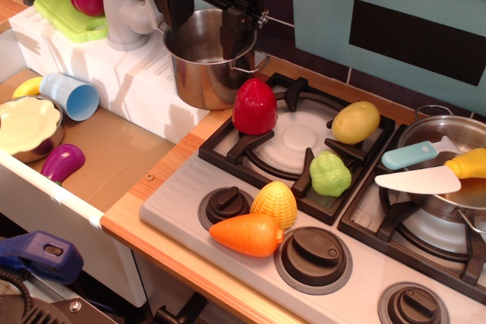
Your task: Put sweet potato in pot
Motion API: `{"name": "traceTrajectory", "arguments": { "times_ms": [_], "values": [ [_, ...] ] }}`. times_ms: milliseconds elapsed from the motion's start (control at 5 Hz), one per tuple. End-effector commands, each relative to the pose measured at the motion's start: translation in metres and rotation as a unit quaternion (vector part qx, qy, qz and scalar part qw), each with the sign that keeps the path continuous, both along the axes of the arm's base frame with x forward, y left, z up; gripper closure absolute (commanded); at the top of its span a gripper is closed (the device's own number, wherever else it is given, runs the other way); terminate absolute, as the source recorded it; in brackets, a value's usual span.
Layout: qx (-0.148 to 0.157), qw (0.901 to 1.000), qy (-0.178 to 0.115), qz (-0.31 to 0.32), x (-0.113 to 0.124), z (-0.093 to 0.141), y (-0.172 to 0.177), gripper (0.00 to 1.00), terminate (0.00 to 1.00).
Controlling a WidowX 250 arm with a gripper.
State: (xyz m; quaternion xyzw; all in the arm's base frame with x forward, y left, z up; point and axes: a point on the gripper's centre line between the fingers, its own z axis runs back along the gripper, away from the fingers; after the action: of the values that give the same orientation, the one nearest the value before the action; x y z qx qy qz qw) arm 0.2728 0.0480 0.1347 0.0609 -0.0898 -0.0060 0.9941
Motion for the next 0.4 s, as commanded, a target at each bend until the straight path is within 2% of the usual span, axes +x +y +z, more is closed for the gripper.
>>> {"name": "traceTrajectory", "arguments": {
  "times_ms": [0, 200],
  "values": [
    [0.000, 1.0000, 0.000, 0.000, 0.000, 0.000, 0.000, 0.00, 0.00],
    [-0.013, 0.9999, -0.010, -0.001, 0.005, -0.004, -0.010, 0.00, 0.00]
  ]
}}
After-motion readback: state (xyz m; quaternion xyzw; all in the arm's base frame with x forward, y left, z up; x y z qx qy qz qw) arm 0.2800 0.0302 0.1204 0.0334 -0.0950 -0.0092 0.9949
